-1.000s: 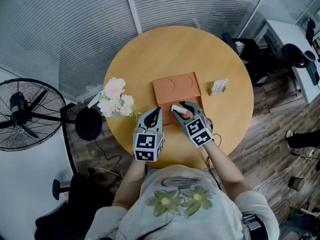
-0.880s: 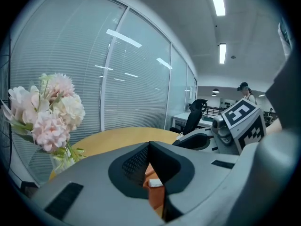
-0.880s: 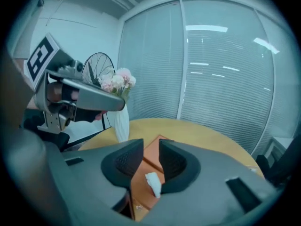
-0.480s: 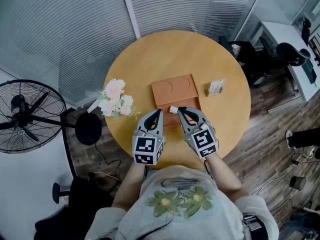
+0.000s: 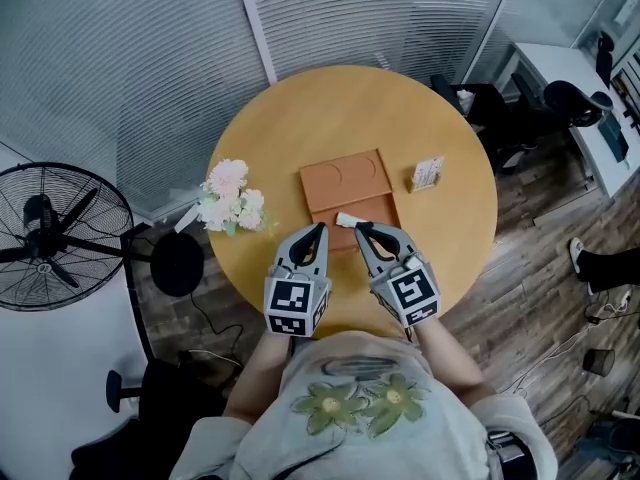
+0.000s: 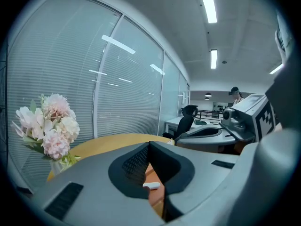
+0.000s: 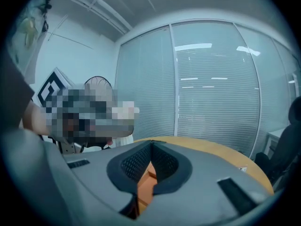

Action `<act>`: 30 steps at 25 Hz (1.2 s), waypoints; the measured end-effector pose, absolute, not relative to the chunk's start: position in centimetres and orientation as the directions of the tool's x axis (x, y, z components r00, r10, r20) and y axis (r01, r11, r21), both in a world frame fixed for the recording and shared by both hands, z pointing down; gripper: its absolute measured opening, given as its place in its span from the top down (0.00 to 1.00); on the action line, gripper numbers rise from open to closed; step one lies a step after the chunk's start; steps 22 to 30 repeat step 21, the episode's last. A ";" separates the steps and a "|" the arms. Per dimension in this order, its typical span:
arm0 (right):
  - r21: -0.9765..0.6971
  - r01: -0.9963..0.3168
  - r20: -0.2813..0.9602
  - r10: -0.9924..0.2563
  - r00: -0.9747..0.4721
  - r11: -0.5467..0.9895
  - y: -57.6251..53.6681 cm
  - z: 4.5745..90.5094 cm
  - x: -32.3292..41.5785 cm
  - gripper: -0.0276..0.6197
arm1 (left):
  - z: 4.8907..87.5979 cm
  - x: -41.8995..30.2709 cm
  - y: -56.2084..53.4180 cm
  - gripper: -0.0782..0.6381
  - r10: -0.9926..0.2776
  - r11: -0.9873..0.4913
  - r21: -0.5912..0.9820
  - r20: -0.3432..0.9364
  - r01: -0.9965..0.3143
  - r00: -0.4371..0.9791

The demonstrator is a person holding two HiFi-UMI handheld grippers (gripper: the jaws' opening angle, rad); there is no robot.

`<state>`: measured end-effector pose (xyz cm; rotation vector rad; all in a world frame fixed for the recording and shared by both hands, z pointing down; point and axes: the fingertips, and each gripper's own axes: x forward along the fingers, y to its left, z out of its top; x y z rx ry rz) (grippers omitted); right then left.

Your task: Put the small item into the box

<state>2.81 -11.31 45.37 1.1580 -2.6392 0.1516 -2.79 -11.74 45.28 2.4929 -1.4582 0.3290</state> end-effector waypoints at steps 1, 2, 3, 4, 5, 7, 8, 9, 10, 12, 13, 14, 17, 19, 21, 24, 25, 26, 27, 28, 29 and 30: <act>0.005 -0.736 0.271 -0.709 -0.651 0.677 -11.2 45.3 2.9 0.95 | 45.2 -2.8 -11.6 0.89 -0.821 -0.479 0.087 0.307 -0.874 0.481; 0.004 -0.736 0.269 -0.710 -0.651 0.677 -11.0 45.2 2.9 0.95 | 45.1 -2.7 -11.4 0.89 -0.821 -0.481 0.087 0.305 -0.872 0.483; 0.003 -0.736 0.268 -0.710 -0.651 0.677 -10.8 45.2 2.9 0.95 | 45.0 -2.7 -11.2 0.89 -0.821 -0.483 0.086 0.303 -0.871 0.485; 0.004 -0.736 0.268 -0.709 -0.652 0.677 -10.6 45.2 2.9 0.95 | 45.0 -2.7 -11.0 0.89 -0.821 -0.484 0.086 0.299 -0.871 0.486; 0.003 -0.735 0.268 -0.708 -0.653 0.678 -10.4 45.2 2.9 0.95 | 44.9 -2.6 -10.8 0.89 -0.821 -0.485 0.085 0.297 -0.870 0.487; -0.003 -0.733 0.267 -0.705 -0.656 0.681 -10.2 45.2 3.0 0.95 | 44.8 -2.4 -10.6 0.89 -0.821 -0.485 0.085 0.297 -0.870 0.487; -0.006 -0.731 0.267 -0.703 -0.659 0.682 -10.1 45.2 2.9 0.95 | 44.8 -2.4 -10.5 0.89 -0.821 -0.485 0.085 0.297 -0.870 0.487; -0.008 -0.730 0.268 -0.702 -0.660 0.684 -10.0 45.2 2.9 0.95 | 44.8 -2.4 -10.4 0.89 -0.822 -0.485 0.085 0.297 -0.871 0.486; -0.008 -0.728 0.268 -0.700 -0.662 0.685 -9.9 45.2 2.8 0.95 | 44.8 -2.4 -10.3 0.89 -0.823 -0.484 0.085 0.296 -0.871 0.486; -0.009 -0.725 0.269 -0.697 -0.665 0.688 -9.6 45.2 2.6 0.95 | 44.8 -2.5 -10.1 0.89 -0.823 -0.484 0.085 0.294 -0.871 0.486; -0.010 -0.724 0.271 -0.695 -0.666 0.689 -9.5 45.3 2.6 0.95 | 44.8 -2.5 -9.9 0.89 -0.823 -0.484 0.086 0.293 -0.871 0.487; -0.010 -0.723 0.274 -0.693 -0.666 0.691 -9.4 45.3 2.6 0.95 | 44.8 -2.5 -9.8 0.89 -0.823 -0.484 0.087 0.293 -0.871 0.487; -0.008 -0.716 0.279 -0.686 -0.672 0.698 -9.4 45.3 2.4 0.95 | 44.8 -2.6 -9.8 0.89 -0.824 -0.481 0.089 0.294 -0.872 0.485; -0.008 -0.712 0.280 -0.682 -0.676 0.703 -9.5 45.3 2.3 0.95 | 44.8 -2.7 -10.0 0.89 -0.824 -0.480 0.090 0.295 -0.873 0.483; -0.009 -0.708 0.281 -0.678 -0.679 0.706 -9.6 45.3 2.3 0.95 | 44.8 -2.7 -10.1 0.89 -0.825 -0.478 0.090 0.295 -0.874 0.482; -0.009 -0.708 0.281 -0.678 -0.679 0.706 -9.6 45.3 2.3 0.95 | 44.8 -2.7 -10.1 0.89 -0.825 -0.478 0.090 0.295 -0.874 0.482; -0.009 -0.708 0.281 -0.678 -0.679 0.706 -9.6 45.3 2.3 0.95 | 44.8 -2.7 -10.1 0.89 -0.825 -0.478 0.090 0.295 -0.874 0.482; -0.009 -0.708 0.281 -0.678 -0.679 0.706 -9.6 45.3 2.3 0.95 | 44.8 -2.7 -10.1 0.89 -0.825 -0.478 0.090 0.295 -0.874 0.482; -0.009 -0.708 0.281 -0.678 -0.679 0.706 -9.6 45.3 2.3 0.95 | 44.8 -2.7 -10.1 0.89 -0.825 -0.478 0.090 0.295 -0.874 0.482; -0.009 -0.708 0.281 -0.678 -0.679 0.706 -9.6 45.3 2.3 0.95 | 44.8 -2.7 -10.1 0.89 -0.825 -0.478 0.090 0.295 -0.874 0.482; -0.009 -0.708 0.281 -0.678 -0.679 0.706 -9.6 45.3 2.3 0.95 | 44.8 -2.7 -10.1 0.89 -0.825 -0.478 0.090 0.295 -0.874 0.482; -0.009 -0.708 0.281 -0.678 -0.679 0.706 -9.6 45.3 2.3 0.95 | 44.8 -2.7 -10.1 0.89 -0.825 -0.478 0.090 0.295 -0.874 0.482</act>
